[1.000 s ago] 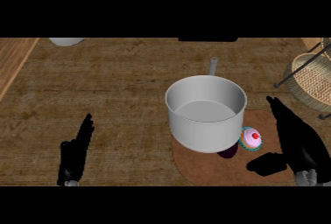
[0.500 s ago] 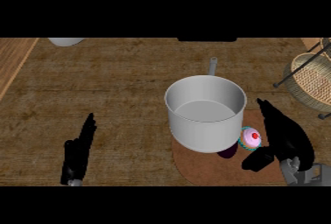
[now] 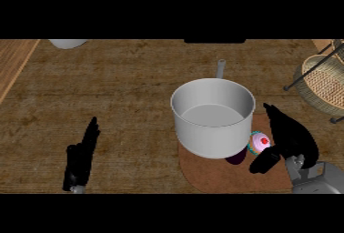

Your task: Pick the cupcake from the cutting board and place it in the tiered basket

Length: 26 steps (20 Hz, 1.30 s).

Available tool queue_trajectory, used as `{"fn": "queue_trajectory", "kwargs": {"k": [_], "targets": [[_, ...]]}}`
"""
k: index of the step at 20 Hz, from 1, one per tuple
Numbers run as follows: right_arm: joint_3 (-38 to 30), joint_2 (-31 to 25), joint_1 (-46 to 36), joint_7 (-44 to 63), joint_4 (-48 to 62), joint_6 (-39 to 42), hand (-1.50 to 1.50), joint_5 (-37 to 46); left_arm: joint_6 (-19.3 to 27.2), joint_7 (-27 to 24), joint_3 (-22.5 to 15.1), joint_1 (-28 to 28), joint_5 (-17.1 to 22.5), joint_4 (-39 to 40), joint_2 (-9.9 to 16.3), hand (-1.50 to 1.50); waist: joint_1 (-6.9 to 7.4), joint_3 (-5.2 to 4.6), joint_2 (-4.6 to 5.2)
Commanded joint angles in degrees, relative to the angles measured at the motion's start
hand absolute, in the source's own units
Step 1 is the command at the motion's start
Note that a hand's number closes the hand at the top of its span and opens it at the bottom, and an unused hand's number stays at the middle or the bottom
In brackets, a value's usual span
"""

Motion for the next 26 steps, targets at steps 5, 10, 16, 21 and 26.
{"fn": "queue_trajectory", "kwargs": {"k": [5, 10, 16, 21, 26], "targets": [[-2.70, 2.93, -2.61, 5.25, 7.42, 6.86, -1.50, -1.67, -1.40, -3.38, 1.30, 0.29, 0.33, 3.57, 0.09, 0.00, 0.31, -0.02, 0.14], [-2.74, 6.09, 0.54, 4.85, 6.98, 4.50, -1.50, 1.38, -0.20, -1.45, -0.80, 2.14, -1.36, 0.31, -1.58, 0.00, -0.03, 0.01, -0.01], [-3.96, 5.98, 7.04, 2.50, 2.93, 5.20, -1.50, 3.32, -0.38, -2.08, 1.46, 0.29, -0.76, 1.96, -1.54, 0.00, -0.49, -0.01, -0.05], [-5.03, 9.95, 2.91, -5.52, 14.10, 3.54, 1.50, 8.80, 0.25, -0.42, 1.09, -1.83, -1.91, 3.15, -3.12, 0.00, -0.17, 0.01, 0.05], [-7.35, 12.20, 1.39, -11.47, 17.11, 4.76, 1.50, 12.86, -2.23, 1.49, 1.62, 2.59, -1.31, -3.27, -1.26, 0.00, 0.02, 0.02, 0.01]]}}
